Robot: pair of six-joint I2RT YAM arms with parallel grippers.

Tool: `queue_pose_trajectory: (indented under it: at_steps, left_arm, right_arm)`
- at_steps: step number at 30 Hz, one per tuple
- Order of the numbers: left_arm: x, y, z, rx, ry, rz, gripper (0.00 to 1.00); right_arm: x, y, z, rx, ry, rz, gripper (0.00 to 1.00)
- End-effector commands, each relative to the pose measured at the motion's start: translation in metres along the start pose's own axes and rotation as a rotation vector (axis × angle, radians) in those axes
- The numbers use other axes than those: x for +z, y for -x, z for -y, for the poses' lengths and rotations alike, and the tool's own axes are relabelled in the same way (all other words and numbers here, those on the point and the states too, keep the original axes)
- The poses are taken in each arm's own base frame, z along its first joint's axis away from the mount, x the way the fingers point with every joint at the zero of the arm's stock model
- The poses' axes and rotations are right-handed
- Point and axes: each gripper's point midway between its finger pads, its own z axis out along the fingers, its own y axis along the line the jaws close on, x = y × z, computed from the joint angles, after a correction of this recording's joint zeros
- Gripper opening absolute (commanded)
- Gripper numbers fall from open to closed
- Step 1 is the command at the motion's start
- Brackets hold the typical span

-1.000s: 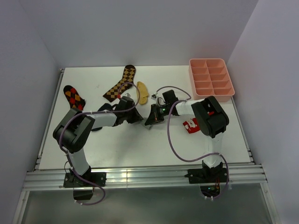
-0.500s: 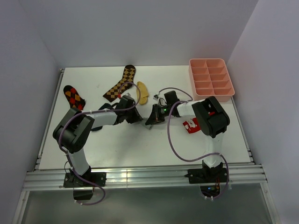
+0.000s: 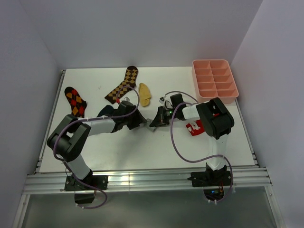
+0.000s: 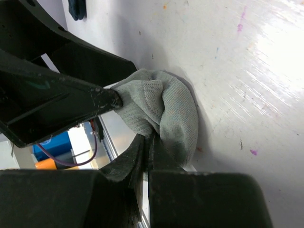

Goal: Roll the socks
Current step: Roll the sock at the center of the board.

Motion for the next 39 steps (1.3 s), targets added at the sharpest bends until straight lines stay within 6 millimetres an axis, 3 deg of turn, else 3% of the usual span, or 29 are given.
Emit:
queue_pose_trajectory:
  at_steps: [1,5,10,14,20,23,30,34,39]
  left_arm:
    - [-0.003,-0.004,0.020,-0.003,-0.078,0.011,0.59]
    - [-0.003,-0.003,0.028,-0.022,-0.125,0.026,0.60]
    - [-0.007,0.001,0.030,-0.037,-0.160,0.070,0.77]
    - [-0.001,0.001,0.030,-0.041,-0.153,0.060,0.76]
    - [0.014,-0.007,0.022,-0.048,-0.116,0.031,0.63]
    - [0.021,-0.009,0.017,-0.045,-0.088,0.025,0.51]
    - [0.029,-0.014,0.012,-0.021,-0.055,-0.003,0.01]
    - [0.026,-0.012,0.013,0.020,-0.020,-0.001,0.00]
    - [0.023,-0.010,0.011,0.063,0.020,-0.005,0.00]
  right_arm:
    - [0.001,-0.012,0.043,0.081,-0.120,0.009,0.00]
    - [0.000,-0.013,0.046,0.098,-0.118,0.013,0.00]
    - [-0.001,-0.013,0.049,0.096,-0.128,0.013,0.00]
    - [-0.001,-0.013,0.049,0.095,-0.129,0.015,0.00]
    - [-0.003,-0.010,0.049,0.077,-0.145,0.025,0.00]
    - [-0.004,-0.010,0.049,0.065,-0.157,0.030,0.00]
    - [-0.014,-0.005,0.043,-0.030,-0.215,0.067,0.05]
    - [-0.025,0.000,0.032,-0.149,-0.298,0.127,0.29]
    - [-0.040,0.010,0.009,-0.331,-0.416,0.222,0.43]
